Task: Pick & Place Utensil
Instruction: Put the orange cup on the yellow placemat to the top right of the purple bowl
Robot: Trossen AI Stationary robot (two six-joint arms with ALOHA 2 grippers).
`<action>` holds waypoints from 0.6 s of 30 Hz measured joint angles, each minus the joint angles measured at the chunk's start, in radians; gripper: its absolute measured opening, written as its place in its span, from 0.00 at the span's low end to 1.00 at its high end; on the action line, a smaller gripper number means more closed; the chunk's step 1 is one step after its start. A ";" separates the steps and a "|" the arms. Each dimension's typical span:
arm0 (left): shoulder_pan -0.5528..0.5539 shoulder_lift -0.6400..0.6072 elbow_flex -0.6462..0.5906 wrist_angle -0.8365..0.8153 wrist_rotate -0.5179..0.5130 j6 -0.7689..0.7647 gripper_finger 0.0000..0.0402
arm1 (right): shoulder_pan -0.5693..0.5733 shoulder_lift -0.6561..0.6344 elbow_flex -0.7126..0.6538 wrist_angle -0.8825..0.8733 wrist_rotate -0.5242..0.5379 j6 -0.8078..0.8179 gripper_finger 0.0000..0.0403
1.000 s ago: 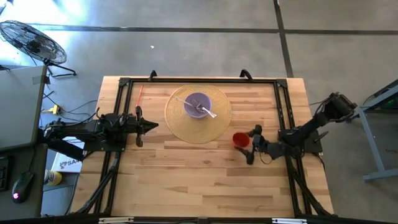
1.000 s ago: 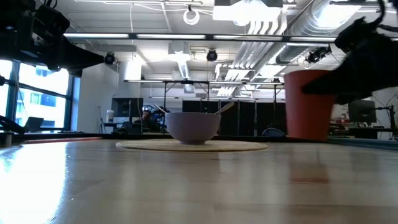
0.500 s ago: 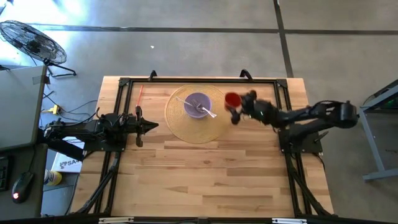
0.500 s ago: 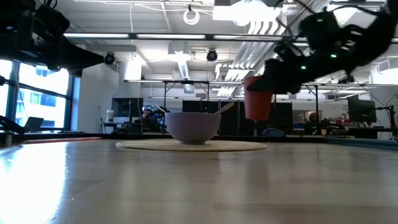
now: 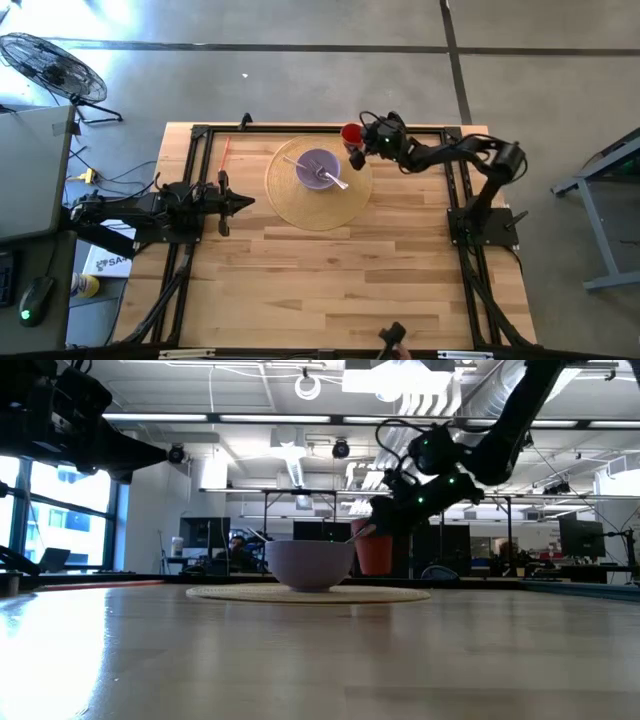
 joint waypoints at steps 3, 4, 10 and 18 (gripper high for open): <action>0.000 0.000 0.000 0.000 0.000 0.000 0.00 | -0.013 0.041 0.024 0.015 -0.001 0.016 0.80; 0.000 0.000 0.000 0.000 0.000 0.000 0.00 | -0.015 0.048 0.027 0.017 0.000 0.017 0.80; 0.000 0.000 0.000 0.000 0.000 0.000 0.00 | -0.019 0.074 -0.004 0.067 0.011 0.048 0.80; 0.000 0.000 0.000 0.000 0.000 0.000 0.00 | -0.022 0.092 -0.024 0.127 -0.030 0.072 0.80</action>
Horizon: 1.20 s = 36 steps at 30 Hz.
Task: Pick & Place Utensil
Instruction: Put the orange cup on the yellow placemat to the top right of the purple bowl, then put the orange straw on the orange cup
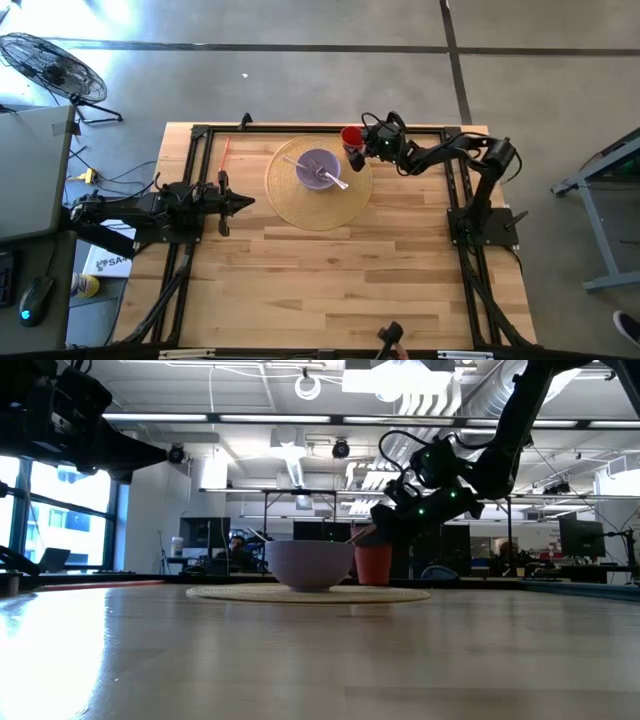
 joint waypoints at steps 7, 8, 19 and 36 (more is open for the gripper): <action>0.000 0.000 0.000 0.000 0.000 0.000 0.00 | 0.000 0.000 0.001 -0.006 -0.013 -0.028 0.88; 0.000 0.000 0.000 0.000 0.000 0.000 0.00 | 0.000 0.000 0.001 -0.006 -0.013 -0.028 0.89; 0.000 0.000 0.000 0.000 0.000 0.000 0.00 | 0.000 0.000 0.002 -0.090 -0.022 -0.070 0.98; 0.000 0.000 0.000 0.000 0.000 0.000 0.00 | 0.001 -0.118 0.002 -0.407 0.017 -0.091 0.99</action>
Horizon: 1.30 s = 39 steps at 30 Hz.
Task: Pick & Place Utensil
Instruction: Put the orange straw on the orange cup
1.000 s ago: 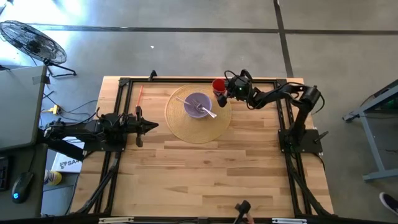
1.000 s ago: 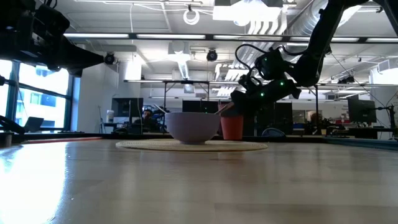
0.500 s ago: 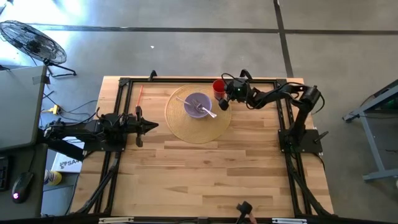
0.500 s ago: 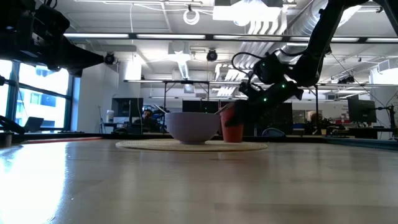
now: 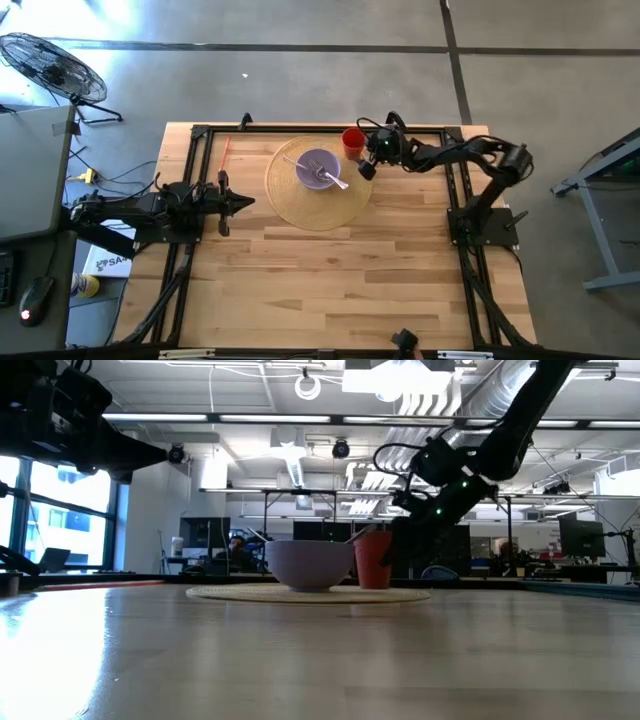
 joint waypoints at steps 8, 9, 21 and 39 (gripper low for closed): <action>0.000 0.000 0.000 0.000 0.000 0.000 0.00 | 0.029 -0.217 0.000 -0.341 0.154 -0.011 0.98; 0.000 0.000 0.000 0.000 0.000 0.000 0.00 | 0.043 -0.248 0.000 -0.367 0.174 -0.008 0.98; 0.000 0.000 -0.001 0.014 0.000 -0.036 0.00 | 0.354 -0.438 0.000 -0.532 0.250 0.188 0.96; 0.000 0.019 0.081 0.070 -0.188 -0.144 0.00 | 0.691 -0.432 0.000 -0.382 0.421 0.434 0.92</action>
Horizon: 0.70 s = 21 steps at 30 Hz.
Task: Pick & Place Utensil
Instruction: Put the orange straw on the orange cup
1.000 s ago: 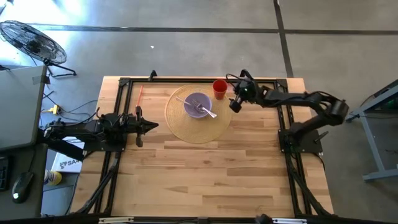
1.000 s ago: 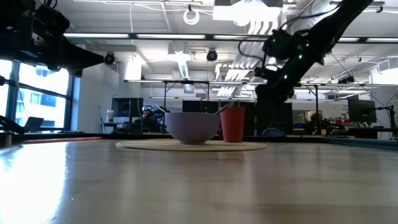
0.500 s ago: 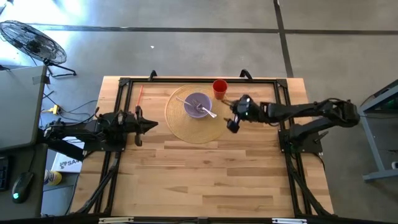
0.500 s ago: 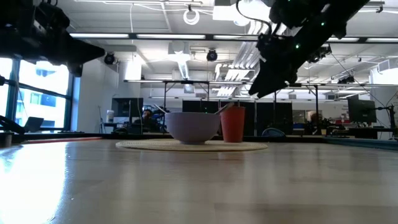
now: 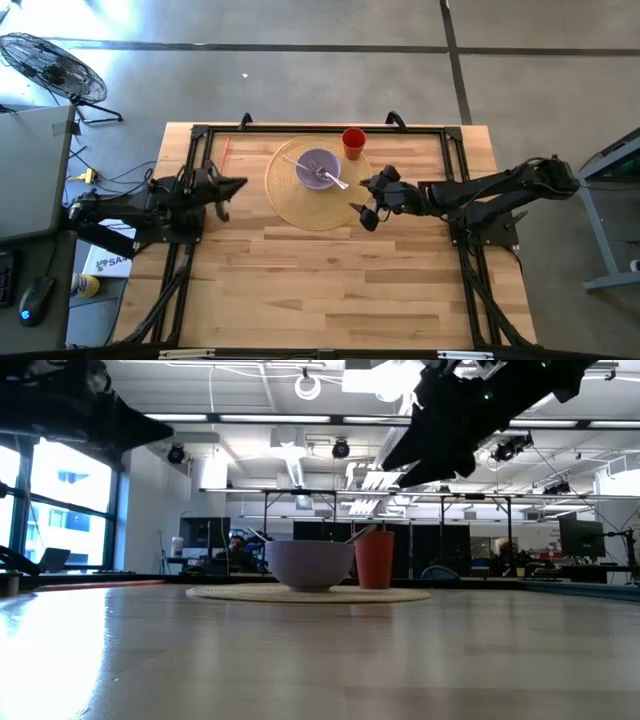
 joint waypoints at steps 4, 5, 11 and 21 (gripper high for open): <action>0.000 0.055 0.095 -0.206 -0.278 -0.039 0.00 | 0.004 0.000 0.000 0.055 -0.016 -0.006 0.92; 0.001 0.073 0.117 -0.253 -0.345 -0.069 0.00 | 0.004 0.000 0.000 0.064 -0.025 -0.007 0.92; 0.001 0.189 0.216 -0.508 -0.622 -0.335 0.00 | 0.004 0.000 0.000 0.128 -0.061 -0.044 0.92; 0.141 0.405 0.292 -0.776 -0.579 -0.679 0.00 | 0.004 0.000 0.000 0.149 -0.114 -0.074 0.92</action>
